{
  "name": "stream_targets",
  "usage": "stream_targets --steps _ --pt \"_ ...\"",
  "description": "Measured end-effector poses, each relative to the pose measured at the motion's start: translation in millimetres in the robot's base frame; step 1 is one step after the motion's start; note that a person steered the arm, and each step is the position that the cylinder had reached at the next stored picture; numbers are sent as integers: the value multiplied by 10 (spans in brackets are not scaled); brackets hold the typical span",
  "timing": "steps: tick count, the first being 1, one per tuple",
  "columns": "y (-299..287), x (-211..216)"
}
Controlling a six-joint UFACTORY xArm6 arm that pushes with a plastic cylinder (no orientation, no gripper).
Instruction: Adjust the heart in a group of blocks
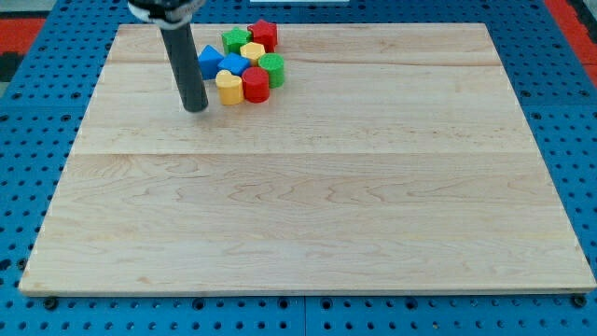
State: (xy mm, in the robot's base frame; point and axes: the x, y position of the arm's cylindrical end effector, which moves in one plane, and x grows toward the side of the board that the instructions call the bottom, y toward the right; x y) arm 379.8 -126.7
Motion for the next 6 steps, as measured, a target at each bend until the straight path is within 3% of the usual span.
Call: stream_targets --steps 1,2,4,6 --pt "360 -242" --pt "254 -522" --pt "274 -86" --pt "669 -152"
